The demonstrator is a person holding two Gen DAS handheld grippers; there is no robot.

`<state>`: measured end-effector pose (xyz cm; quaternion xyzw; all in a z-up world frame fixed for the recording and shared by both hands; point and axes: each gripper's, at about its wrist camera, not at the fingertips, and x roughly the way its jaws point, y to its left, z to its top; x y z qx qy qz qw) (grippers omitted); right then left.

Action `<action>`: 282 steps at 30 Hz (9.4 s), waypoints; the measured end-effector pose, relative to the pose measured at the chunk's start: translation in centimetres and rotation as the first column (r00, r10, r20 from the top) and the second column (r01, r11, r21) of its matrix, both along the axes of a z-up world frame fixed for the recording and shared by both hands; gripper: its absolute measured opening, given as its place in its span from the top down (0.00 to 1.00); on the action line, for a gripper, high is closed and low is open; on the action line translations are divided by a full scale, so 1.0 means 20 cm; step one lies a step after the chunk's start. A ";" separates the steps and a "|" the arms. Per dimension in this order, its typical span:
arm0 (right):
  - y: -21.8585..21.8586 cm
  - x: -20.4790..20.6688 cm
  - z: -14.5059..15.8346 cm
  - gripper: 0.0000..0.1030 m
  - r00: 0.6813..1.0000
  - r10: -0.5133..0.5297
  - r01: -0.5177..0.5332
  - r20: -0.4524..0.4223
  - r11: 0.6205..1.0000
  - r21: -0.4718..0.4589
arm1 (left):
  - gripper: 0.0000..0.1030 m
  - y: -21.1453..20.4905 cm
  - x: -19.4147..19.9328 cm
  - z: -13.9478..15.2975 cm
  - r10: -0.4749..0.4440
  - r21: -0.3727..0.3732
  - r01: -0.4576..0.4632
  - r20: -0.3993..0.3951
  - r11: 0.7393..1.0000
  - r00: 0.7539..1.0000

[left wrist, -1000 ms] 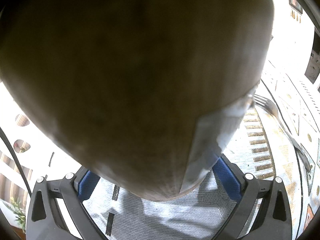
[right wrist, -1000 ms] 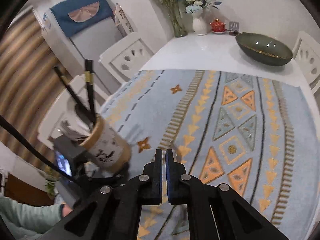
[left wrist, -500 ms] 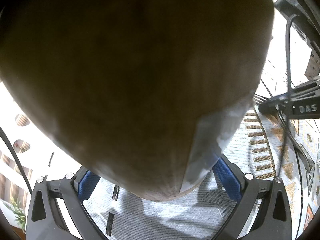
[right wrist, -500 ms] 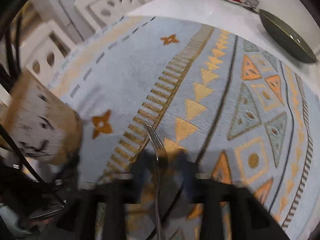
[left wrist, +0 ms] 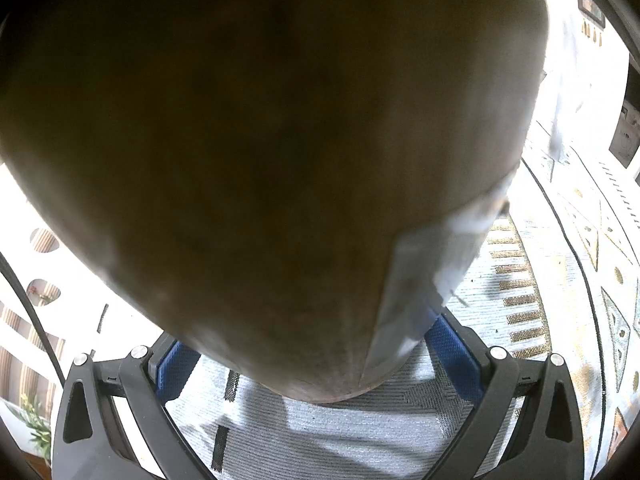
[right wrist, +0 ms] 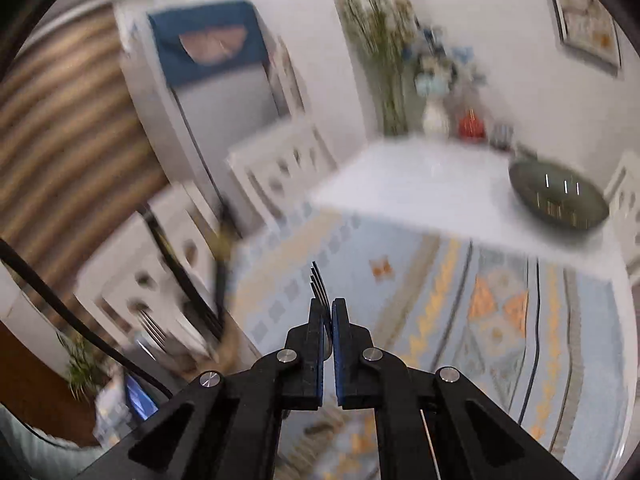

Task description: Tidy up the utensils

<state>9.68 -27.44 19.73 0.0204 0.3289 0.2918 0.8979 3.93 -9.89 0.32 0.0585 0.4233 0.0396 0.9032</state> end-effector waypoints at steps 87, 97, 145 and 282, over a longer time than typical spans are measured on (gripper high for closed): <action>0.23 -1.41 -0.12 0.29 0.811 -0.470 0.435 -0.348 0.883 -0.178 | 0.01 0.21 0.00 0.02 -0.011 -0.173 0.009 -0.011 0.985 1.000; 0.26 -1.58 -0.11 0.29 0.769 -0.561 0.511 -0.305 0.827 -0.233 | 0.01 0.28 -0.07 0.05 -0.020 -0.204 0.022 0.016 0.979 1.000; -0.18 -0.84 -0.31 0.29 0.786 -0.488 0.407 -0.379 0.871 -0.276 | 0.00 0.18 -0.13 0.04 0.003 -0.090 -0.003 -0.001 0.996 1.000; -0.14 -0.75 -0.52 0.24 0.805 -0.458 0.320 -0.376 0.870 -0.375 | 0.01 -0.10 -0.55 0.43 0.097 0.147 -0.093 -0.018 0.985 0.995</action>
